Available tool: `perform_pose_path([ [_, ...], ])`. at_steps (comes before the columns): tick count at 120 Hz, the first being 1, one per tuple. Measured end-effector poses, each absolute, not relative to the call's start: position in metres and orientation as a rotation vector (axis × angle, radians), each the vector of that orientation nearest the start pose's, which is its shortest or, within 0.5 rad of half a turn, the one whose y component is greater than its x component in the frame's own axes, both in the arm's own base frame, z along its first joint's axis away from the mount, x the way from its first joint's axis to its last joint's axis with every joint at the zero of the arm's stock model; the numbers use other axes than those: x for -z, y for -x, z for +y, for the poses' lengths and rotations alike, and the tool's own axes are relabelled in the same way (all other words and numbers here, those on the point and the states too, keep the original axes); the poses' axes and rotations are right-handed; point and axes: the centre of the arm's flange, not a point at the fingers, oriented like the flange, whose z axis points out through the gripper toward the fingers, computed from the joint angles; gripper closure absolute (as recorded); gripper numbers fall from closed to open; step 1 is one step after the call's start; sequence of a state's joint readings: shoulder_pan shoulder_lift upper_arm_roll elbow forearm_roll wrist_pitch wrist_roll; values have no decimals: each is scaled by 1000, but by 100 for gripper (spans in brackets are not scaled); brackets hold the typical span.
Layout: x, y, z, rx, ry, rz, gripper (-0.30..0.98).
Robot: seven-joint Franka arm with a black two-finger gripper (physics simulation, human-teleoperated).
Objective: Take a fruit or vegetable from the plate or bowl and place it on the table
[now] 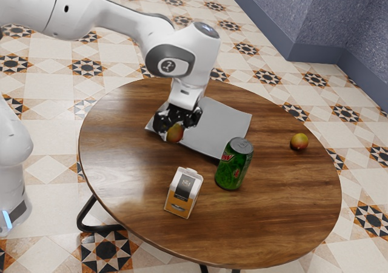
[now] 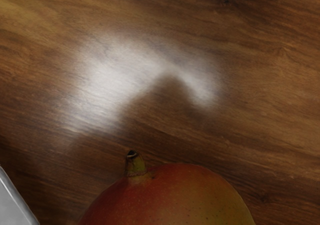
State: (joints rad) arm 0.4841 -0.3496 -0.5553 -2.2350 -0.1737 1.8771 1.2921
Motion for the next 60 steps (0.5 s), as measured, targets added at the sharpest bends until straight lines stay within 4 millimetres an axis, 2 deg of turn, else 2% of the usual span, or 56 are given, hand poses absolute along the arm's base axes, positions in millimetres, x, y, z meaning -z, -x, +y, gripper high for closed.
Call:
perform_pose_path([
  [28,-477,-447,-70,-48,2573,1862,39],
  [45,-478,-446,-73,-41,2577,1857,17],
  [60,-477,-447,-71,-36,2594,1849,7],
])
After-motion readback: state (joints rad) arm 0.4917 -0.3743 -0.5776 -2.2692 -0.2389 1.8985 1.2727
